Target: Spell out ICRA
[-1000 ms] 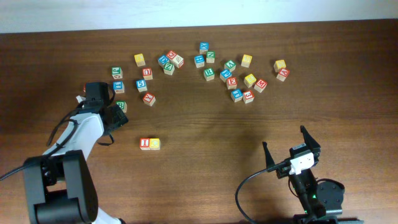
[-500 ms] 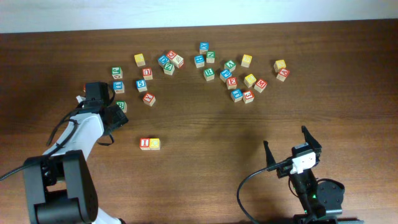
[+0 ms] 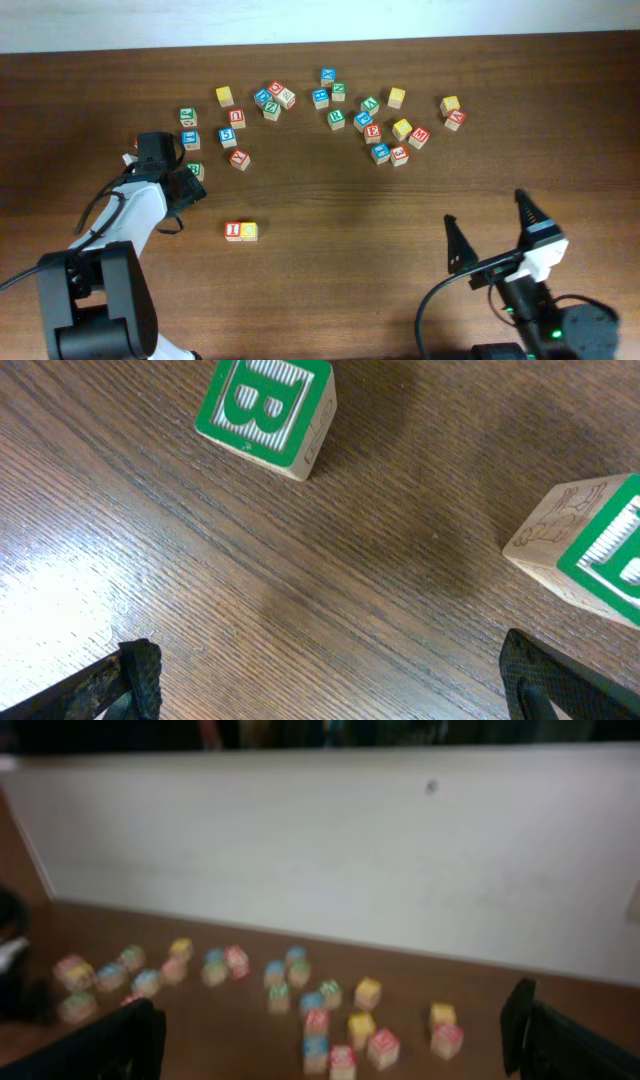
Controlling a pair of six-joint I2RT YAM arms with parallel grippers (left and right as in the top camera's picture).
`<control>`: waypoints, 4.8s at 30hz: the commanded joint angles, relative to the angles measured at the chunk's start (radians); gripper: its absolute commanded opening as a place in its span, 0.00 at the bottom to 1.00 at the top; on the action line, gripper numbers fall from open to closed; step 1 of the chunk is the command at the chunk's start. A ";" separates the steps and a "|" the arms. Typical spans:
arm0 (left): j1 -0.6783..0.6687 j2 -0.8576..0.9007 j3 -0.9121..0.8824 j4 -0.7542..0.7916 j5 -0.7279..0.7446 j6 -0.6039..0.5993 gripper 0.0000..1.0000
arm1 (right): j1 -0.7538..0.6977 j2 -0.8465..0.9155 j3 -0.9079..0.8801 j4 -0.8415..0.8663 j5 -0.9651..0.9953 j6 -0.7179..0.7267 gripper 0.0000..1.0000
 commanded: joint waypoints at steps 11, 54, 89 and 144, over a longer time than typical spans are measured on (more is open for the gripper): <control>0.002 0.008 0.010 -0.001 0.004 -0.002 0.99 | 0.006 0.750 0.845 -0.528 -0.148 0.013 0.98; 0.002 0.008 0.010 -0.001 0.004 -0.002 0.99 | 0.006 1.062 0.853 -0.563 -0.151 0.014 0.98; 0.002 0.008 0.010 -0.001 0.004 -0.002 0.99 | 0.006 1.062 0.853 -0.563 -0.151 0.013 0.98; 0.002 0.008 0.010 -0.001 0.004 -0.002 0.99 | 0.006 1.062 0.853 -0.563 -0.151 0.013 0.98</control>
